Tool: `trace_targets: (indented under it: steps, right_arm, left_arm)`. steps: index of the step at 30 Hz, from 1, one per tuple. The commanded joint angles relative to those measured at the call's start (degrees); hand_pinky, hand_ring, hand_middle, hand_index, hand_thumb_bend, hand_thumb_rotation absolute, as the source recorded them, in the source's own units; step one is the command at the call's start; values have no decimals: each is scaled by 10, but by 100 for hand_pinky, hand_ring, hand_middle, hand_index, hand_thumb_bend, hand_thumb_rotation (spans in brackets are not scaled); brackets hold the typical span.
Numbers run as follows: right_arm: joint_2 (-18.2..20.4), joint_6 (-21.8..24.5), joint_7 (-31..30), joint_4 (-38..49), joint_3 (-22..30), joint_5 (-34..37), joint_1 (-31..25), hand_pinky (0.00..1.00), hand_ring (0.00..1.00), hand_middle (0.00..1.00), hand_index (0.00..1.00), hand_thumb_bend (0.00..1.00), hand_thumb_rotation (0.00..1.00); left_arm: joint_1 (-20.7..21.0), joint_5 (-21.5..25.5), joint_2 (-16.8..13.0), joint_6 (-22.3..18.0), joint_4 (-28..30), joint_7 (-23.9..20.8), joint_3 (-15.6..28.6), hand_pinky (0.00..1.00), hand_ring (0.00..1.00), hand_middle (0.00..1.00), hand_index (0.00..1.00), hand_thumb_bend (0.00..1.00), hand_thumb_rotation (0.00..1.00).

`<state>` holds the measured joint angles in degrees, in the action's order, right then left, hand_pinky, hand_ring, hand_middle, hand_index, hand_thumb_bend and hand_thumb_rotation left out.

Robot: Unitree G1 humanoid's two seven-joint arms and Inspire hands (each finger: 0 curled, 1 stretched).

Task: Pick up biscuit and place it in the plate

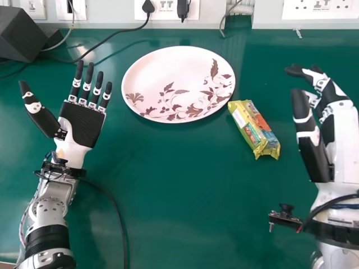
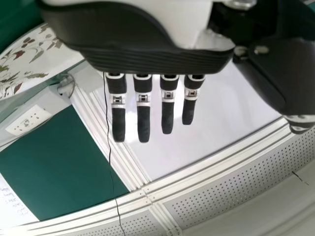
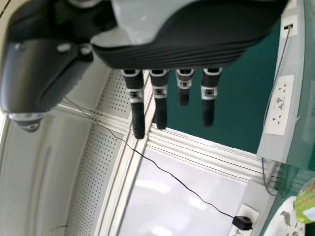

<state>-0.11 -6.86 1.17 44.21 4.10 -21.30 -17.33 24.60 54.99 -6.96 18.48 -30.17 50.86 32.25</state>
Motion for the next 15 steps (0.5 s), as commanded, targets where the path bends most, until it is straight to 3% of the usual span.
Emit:
trace_targets:
  steps: [1,15]
  right_arm:
    - [0,4,7,11,-3,-15,-7,82,88,87,74,97,69]
    - [-2,36,5,30,-19,-119,-3,95,92,88,74,99,69]
  left_arm:
    - [-39,-8,22,-1,-24,-8,0,71,78,87,92,100,70]
    - [-36,-20,28,-25,-23,-16,-7,76,81,90,93,100,69]
